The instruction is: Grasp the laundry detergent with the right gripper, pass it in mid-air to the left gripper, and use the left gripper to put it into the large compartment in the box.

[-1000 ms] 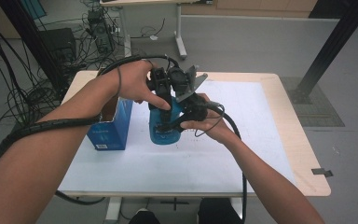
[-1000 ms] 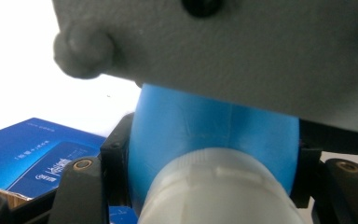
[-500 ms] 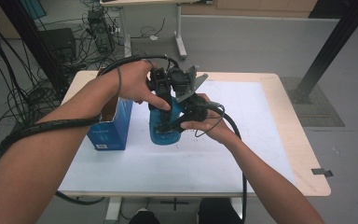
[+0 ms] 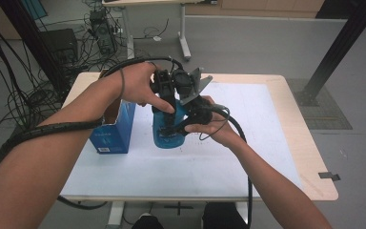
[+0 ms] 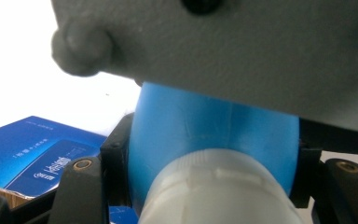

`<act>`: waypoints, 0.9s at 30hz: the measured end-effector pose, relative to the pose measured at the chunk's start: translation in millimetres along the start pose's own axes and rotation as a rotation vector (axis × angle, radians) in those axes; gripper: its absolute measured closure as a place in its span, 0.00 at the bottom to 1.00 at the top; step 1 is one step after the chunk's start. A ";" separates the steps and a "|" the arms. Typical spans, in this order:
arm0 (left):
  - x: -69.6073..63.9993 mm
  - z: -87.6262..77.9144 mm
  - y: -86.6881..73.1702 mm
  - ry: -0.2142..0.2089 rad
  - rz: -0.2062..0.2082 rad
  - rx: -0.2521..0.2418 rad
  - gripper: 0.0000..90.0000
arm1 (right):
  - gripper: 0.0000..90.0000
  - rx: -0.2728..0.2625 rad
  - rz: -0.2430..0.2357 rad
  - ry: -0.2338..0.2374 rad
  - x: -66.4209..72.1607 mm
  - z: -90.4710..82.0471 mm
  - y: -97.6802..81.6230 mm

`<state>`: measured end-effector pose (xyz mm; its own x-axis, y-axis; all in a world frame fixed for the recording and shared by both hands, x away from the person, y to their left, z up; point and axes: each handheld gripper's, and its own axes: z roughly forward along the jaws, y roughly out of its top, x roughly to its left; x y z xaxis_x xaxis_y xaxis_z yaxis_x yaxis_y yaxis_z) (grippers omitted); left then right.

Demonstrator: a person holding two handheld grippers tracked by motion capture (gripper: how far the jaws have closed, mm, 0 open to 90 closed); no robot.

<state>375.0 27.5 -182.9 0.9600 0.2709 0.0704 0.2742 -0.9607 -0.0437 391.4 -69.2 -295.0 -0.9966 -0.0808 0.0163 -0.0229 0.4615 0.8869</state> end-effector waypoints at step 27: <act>1.1 -1.4 -0.8 0.003 -0.009 0.000 0.41 | 0.46 -0.022 -0.011 -0.003 -3.1 1.1 -0.9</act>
<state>375.8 28.4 -181.4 0.9573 0.2797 0.0735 0.2832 -0.9581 -0.0426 394.5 -68.4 -296.3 -0.9965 -0.0831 0.0050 -0.0322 0.4412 0.8968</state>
